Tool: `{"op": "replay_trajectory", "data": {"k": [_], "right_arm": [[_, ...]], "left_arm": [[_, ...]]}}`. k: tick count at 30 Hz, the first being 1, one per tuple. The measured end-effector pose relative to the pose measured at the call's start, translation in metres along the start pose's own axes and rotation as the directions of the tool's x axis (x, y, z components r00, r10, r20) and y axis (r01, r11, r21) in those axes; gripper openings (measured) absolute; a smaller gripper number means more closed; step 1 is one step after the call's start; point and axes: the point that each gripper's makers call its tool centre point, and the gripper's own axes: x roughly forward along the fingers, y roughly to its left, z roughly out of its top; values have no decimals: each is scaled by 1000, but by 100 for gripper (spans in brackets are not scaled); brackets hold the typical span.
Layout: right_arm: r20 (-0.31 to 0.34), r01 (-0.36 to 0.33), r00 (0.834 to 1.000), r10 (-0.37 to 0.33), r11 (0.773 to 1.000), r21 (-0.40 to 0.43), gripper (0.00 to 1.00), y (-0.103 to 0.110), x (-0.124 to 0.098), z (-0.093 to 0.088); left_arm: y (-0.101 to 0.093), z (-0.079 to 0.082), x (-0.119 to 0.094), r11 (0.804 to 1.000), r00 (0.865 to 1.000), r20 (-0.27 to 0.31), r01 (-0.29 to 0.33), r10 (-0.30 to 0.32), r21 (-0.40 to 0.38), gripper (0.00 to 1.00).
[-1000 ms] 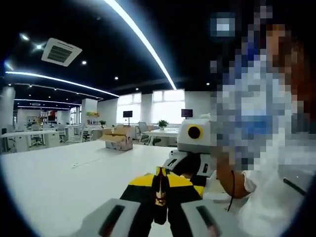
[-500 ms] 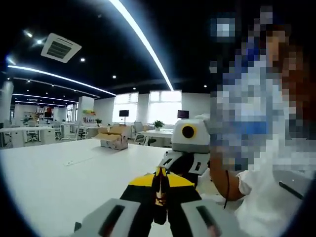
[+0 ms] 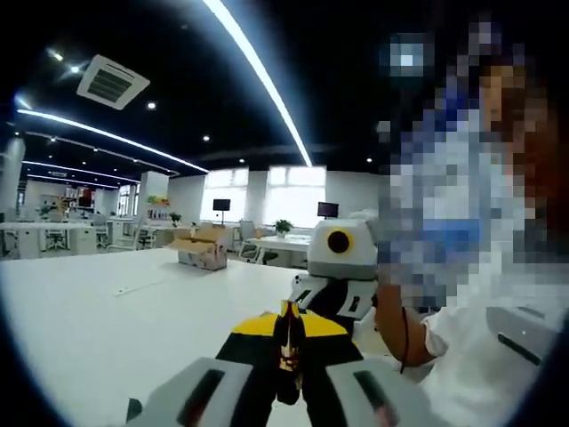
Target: Unscrew the lipstick cap, remove the lipstick, and put the cap back on the lipstick
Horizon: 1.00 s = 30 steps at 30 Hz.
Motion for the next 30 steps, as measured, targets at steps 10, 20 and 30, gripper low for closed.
{"op": "replay_trajectory", "data": {"k": [10, 20, 30], "right_arm": [[-7, 0, 1000, 0, 1000, -2, 10, -1, -1, -2], [-6, -2, 1000, 2, 1000, -1, 10, -2, -2, -1], [-6, -1, 1000, 1, 1000, -2, 10, -3, -5, -1]], "left_arm": [[2, -4, 3, 1000, 1000, -4, -2, 2, -8, 13], [4, 0, 2, 1000, 1000, 13, -17, 17, 12, 27], [9, 6, -1, 999, 998, 42, -37, 37, 0, 41]]}}
